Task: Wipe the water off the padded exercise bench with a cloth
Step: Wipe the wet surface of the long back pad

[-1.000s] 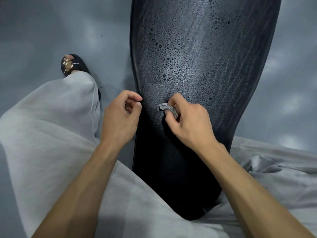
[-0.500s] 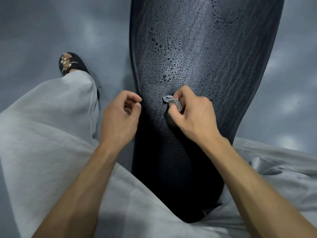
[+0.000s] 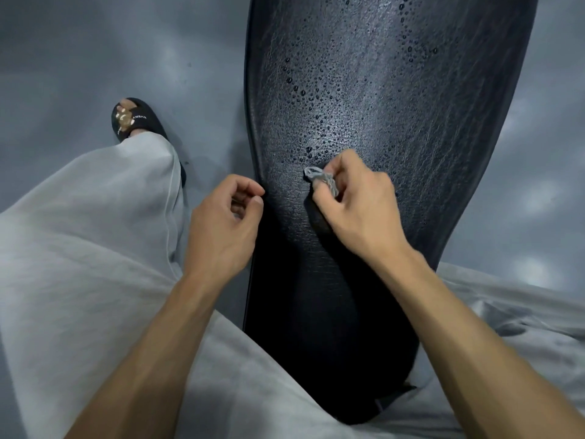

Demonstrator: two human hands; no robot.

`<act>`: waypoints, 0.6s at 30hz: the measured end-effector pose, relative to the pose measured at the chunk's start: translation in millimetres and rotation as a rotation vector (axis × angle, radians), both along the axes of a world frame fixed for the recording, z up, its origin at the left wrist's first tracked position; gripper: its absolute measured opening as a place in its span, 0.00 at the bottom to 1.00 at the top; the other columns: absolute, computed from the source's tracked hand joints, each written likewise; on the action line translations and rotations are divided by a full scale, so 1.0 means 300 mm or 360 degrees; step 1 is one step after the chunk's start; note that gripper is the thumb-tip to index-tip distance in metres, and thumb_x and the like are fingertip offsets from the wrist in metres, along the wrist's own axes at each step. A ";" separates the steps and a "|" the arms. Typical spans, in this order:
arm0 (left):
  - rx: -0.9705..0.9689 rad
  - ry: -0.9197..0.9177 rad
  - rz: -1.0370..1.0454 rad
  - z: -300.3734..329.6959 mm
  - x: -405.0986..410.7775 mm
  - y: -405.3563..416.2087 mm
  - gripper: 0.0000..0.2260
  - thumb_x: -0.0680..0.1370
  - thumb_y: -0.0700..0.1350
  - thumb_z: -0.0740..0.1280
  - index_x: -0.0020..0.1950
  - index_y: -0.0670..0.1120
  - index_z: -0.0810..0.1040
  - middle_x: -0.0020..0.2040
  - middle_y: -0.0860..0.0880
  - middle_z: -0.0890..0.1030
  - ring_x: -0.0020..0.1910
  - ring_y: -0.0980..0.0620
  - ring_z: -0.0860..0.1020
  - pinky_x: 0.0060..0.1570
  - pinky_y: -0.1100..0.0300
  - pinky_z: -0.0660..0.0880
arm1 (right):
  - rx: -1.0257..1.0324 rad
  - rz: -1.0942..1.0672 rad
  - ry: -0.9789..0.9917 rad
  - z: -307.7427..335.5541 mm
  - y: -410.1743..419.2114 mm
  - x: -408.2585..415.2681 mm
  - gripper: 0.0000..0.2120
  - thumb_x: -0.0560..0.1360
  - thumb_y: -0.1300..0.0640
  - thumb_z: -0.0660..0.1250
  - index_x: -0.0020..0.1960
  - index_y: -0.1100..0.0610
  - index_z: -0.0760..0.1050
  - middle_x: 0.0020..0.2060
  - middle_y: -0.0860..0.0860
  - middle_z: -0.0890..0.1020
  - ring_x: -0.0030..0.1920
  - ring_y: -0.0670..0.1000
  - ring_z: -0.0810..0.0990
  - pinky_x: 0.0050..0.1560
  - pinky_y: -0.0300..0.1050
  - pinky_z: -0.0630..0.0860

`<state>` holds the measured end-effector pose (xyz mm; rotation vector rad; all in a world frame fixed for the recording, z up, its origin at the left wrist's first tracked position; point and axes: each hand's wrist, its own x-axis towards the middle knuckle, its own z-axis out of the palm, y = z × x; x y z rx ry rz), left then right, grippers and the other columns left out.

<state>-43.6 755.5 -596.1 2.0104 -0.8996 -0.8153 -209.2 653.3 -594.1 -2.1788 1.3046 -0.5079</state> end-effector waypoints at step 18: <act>0.0013 0.0117 0.0062 0.003 0.018 -0.003 0.10 0.78 0.44 0.65 0.57 0.56 0.79 0.39 0.56 0.83 0.40 0.54 0.82 0.49 0.45 0.81 | -0.0183 0.0246 0.0079 0.033 -0.052 0.116 0.08 0.76 0.51 0.65 0.52 0.54 0.73 0.29 0.49 0.77 0.30 0.60 0.77 0.35 0.55 0.77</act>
